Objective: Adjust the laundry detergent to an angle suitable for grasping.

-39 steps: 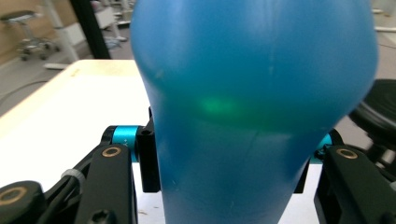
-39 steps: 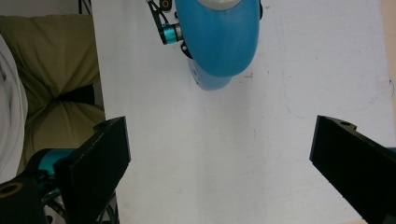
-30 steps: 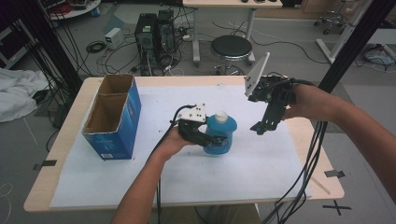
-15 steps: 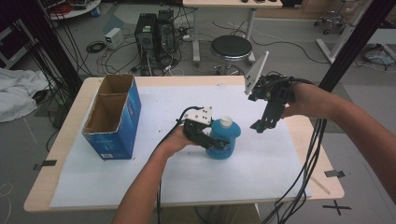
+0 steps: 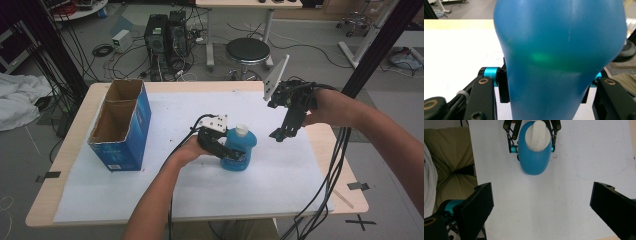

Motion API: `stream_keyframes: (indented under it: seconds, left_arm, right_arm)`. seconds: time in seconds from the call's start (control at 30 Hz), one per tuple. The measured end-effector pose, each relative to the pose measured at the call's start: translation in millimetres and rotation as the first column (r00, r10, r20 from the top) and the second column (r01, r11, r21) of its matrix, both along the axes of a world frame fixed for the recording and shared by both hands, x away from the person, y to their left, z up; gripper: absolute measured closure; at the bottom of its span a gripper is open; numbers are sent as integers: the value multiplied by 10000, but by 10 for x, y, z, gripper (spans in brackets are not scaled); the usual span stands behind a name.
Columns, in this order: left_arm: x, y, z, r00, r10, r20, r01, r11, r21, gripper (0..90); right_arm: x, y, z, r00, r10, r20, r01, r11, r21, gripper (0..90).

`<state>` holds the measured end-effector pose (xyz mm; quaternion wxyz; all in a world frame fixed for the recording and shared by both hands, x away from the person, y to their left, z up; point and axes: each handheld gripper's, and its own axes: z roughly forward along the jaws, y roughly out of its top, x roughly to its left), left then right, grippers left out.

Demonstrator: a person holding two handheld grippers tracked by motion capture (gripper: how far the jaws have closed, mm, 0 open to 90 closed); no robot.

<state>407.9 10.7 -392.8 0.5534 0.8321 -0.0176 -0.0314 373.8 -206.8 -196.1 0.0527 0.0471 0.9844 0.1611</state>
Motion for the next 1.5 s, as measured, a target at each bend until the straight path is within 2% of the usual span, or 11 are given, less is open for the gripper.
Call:
stream_keyframes:
  seconds: [0.37,0.47,0.57,0.7,0.83,1.0,1.07,1.27,1.37,1.4,1.5]
  left_arm:
    - [-19,42,4,9994,295,-169,-292,9994,168,443]
    - [-15,50,9,9979,375,-529,-375,9993,5,437]
    - [-30,69,53,9969,557,-551,-571,9981,-247,386]
    - [-57,105,93,9960,729,-508,-737,9972,-125,329]
    - [-101,171,140,9921,1000,-754,-1015,9947,-162,268]
    - [-172,259,220,9902,1278,-565,-1283,9917,-61,227]
    - [-206,309,256,9869,1508,-579,-1510,9885,10,212]
    - [-351,509,409,9750,2221,-10,-2219,9743,383,212]
    - [-409,599,515,9599,2794,246,-2803,9584,540,212]
    - [-409,599,515,9599,2794,246,-2803,9584,540,212]
    - [-433,651,615,9524,3040,233,-3049,9487,835,212]
  right_arm:
    - [-15,10,-17,10000,-72,15,72,10000,-53,40]
    - [-15,5,-18,10000,-55,37,55,10000,-73,40]
    - [-16,-1,-14,10000,-43,57,43,10000,-51,40]
    - [-25,-7,-10,9998,-171,61,172,9998,-78,40]
    - [-34,-4,-2,9999,-61,122,61,10000,-14,40]
    - [-52,-16,7,9998,-83,177,82,10000,49,40]
    - [-70,-21,18,9997,-97,206,95,9999,77,40]
    - [-98,-37,35,9996,2,298,-6,9999,134,40]
    - [-111,-55,43,9994,-89,321,84,9998,170,40]
    - [-107,-61,43,9993,-70,355,63,9998,202,40]
    - [-106,-77,48,9994,-115,331,108,9997,202,40]
